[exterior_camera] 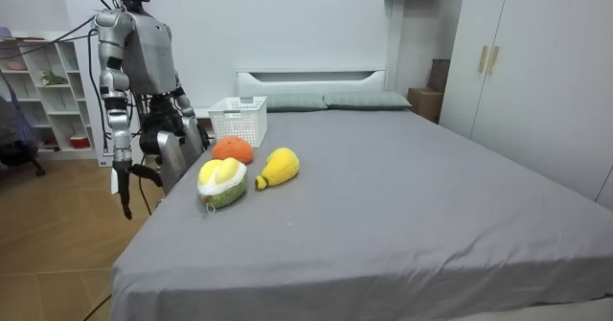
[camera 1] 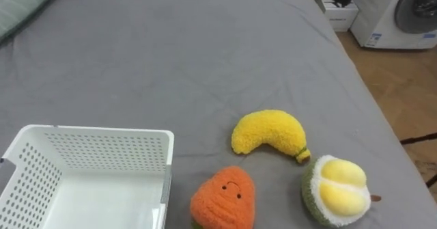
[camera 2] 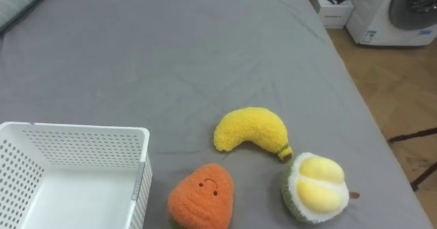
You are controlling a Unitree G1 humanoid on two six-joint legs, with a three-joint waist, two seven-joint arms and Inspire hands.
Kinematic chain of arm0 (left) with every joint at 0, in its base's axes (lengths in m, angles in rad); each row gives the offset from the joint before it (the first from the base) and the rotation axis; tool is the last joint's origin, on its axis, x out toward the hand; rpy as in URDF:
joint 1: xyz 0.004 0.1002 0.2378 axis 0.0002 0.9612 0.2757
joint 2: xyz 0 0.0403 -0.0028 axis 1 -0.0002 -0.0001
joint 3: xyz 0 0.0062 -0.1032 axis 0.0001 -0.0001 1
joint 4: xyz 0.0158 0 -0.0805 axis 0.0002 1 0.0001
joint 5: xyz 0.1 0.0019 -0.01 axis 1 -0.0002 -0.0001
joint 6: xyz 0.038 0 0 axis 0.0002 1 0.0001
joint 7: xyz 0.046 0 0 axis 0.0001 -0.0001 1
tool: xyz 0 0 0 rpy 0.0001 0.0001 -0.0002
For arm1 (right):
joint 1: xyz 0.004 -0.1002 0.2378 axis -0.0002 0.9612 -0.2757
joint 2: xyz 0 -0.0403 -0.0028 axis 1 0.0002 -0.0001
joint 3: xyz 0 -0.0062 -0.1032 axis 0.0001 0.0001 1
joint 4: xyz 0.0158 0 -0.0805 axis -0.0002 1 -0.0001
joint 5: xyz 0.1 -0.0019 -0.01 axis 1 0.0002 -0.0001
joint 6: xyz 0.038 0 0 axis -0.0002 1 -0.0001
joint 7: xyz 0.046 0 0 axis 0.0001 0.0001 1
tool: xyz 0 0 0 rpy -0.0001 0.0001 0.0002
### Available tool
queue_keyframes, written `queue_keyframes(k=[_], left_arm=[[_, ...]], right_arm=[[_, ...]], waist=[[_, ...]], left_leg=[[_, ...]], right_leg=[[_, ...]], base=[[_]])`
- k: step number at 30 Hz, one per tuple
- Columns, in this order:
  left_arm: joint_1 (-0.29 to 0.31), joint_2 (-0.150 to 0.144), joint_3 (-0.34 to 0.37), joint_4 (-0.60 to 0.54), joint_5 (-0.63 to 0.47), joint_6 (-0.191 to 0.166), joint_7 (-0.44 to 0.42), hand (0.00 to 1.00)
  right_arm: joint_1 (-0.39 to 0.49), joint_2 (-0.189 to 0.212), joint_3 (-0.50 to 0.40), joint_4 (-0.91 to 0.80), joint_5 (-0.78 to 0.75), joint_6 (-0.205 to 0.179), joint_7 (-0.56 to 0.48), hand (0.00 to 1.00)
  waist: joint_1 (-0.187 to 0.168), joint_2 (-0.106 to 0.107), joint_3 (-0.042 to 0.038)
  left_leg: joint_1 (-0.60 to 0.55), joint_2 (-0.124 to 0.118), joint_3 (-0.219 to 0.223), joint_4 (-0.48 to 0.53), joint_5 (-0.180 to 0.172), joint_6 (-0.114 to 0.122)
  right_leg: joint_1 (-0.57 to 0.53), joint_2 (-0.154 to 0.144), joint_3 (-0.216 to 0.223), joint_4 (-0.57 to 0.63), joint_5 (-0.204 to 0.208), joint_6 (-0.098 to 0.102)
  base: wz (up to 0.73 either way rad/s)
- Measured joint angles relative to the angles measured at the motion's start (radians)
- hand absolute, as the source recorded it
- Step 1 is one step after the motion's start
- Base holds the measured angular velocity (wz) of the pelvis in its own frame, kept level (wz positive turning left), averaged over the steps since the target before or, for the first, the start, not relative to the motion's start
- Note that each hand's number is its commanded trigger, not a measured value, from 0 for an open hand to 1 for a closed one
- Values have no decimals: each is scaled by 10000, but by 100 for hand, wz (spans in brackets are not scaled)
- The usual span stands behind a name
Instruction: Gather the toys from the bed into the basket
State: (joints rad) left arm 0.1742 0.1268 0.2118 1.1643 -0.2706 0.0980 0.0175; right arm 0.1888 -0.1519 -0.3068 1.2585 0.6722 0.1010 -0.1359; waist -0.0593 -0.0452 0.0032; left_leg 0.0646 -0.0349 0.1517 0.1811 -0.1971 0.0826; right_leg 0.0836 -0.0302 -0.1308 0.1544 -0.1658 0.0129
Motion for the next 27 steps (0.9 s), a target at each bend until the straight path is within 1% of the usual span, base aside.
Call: queue_keyframes(k=[1,2,6,8,9,10,12,15,16,17,18,19,21,24,25,26,27], left_arm=[[46,45,-11,-32,4,2,19,0],[108,89,-11,-59,5,1,73,0],[241,234,-50,-57,35,9,389,0],[287,265,-68,-57,136,12,456,0],[297,266,-72,-56,192,12,460,0],[303,270,-93,-56,256,10,473,0],[382,268,-106,-58,355,-26,497,0],[406,272,-113,-157,898,-160,520,0],[394,282,-108,-236,1098,-178,521,0],[368,286,-109,-247,1218,-198,520,0],[364,290,-116,-247,1284,-207,521,0],[360,311,-159,-267,1311,-229,520,0],[358,323,-225,-285,1352,-313,513,0],[384,363,-353,-371,1348,-323,505,0],[393,397,-547,-442,1357,-315,511,0],[383,401,-713,-458,1357,-312,513,0],[377,399,-769,-458,1356,-306,513,0]], right_arm=[[-28,-1,-1,-163,3,3,-214,0],[-76,-27,-9,-289,-19,1,-394,0],[-322,-108,-259,-692,-103,-42,-1026,0],[-297,-105,-318,-1447,-236,-42,-1577,0],[-308,-108,-318,-1637,-259,-73,-1689,0],[-322,-117,-315,-1907,-291,-212,-1833,0],[-310,-121,-299,-2315,-354,-363,-2098,0],[-319,-120,-231,-3218,-621,-475,-2608,0],[-330,-115,-192,-3697,-887,-502,-2767,0],[-330,-112,-186,-4254,-1036,-534,-2926,0],[-327,-113,-177,-4483,-1123,-608,-2985,0],[-334,-121,-87,-4792,-1240,-791,-3073,0],[-335,-125,139,-5704,-1355,-822,-3223,0],[-330,-134,547,-6453,-1683,-925,-3288,0],[-328,-137,912,-6709,-2134,-972,-3286,0],[-331,-136,1254,-6965,-2430,-980,-3266,0],[-331,-135,1406,-7121,-2520,-978,-3249,0]], waist=[[3,-6,-12],[-13,-62,4],[-204,-69,-14],[-187,-89,-9],[-186,-30,-26],[-194,-71,-10],[-169,-69,-18],[-89,-4,-65],[-46,-55,-103],[3,-17,-58],[22,-15,-51],[59,-17,-50],[129,-38,-56],[161,-29,-47],[158,-32,-45],[177,-55,-59],[202,-52,-57]], left_leg=[[0,5,4,-1,-3,-4],[-6,11,16,-18,-8,-11],[-19,26,21,-56,-10,-17],[-7,42,100,-73,-12,-21],[-7,43,115,-74,-12,-22],[-6,46,124,-73,-12,-22],[-22,46,123,-68,-13,-22],[-165,46,128,-30,-19,-25],[-239,49,133,58,-15,-23],[-271,52,146,82,-14,-23],[-277,52,149,82,-14,-22],[-290,54,150,80,-15,-23],[-348,57,149,67,-15,-24],[-361,58,150,53,-14,-24],[-366,59,150,36,-13,-26],[-366,57,150,15,-13,-26],[-368,57,150,3,-13,-26]], right_leg=[[1,5,3,4,1,-2],[3,16,24,6,4,-7],[-12,30,39,9,8,-14],[-27,45,111,13,14,-23],[-27,50,133,10,21,-22],[-19,56,145,7,38,-24],[-15,61,151,1,52,-21],[-188,57,162,14,51,-21],[-317,55,167,55,59,-25],[-345,53,172,161,61,-28],[-354,53,171,159,62,-28],[-354,53,161,155,62,-28],[-417,56,162,148,61,-28],[-456,57,163,146,63,-30],[-465,62,159,143,64,-31],[-464,61,160,154,65,-32],[-458,61,161,162,66,-32]], base=[[0],[0],[-1],[-8],[-8],[-3],[0],[0],[0],[0],[0],[0],[0],[0],[0],[0],[0]])
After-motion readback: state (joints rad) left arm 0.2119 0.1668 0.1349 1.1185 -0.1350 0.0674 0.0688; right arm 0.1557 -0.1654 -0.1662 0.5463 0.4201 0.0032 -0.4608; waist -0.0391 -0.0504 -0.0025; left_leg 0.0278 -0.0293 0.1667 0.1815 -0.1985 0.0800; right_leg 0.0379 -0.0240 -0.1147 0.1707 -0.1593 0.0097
